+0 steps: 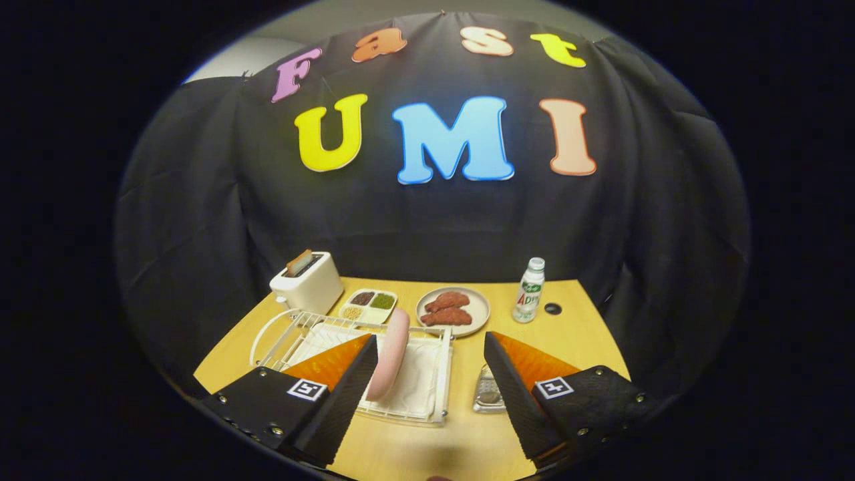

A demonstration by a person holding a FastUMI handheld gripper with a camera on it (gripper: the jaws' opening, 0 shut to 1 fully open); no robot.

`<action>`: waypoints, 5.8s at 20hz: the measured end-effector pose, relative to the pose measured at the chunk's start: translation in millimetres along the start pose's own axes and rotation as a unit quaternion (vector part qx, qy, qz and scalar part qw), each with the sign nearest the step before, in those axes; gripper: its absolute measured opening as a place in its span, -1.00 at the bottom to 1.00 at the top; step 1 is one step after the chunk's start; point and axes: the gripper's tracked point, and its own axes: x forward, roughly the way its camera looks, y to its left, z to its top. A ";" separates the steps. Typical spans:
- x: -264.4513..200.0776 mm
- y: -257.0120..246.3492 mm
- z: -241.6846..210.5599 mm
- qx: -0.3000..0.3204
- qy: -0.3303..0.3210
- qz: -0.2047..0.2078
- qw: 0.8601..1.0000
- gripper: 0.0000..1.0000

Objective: Take the plate from the dish rack, then take the spoon from the basket and place it into the plate.

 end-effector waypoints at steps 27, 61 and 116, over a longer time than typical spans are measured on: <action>127.1 9.3 -44.0 -0.079 0.249 -0.225 0.939 0.11; 28.1 -11.8 19.2 0.000 0.202 -0.218 0.955 -0.87; -21.5 -87.2 -204.5 0.101 0.123 0.017 0.987 -0.33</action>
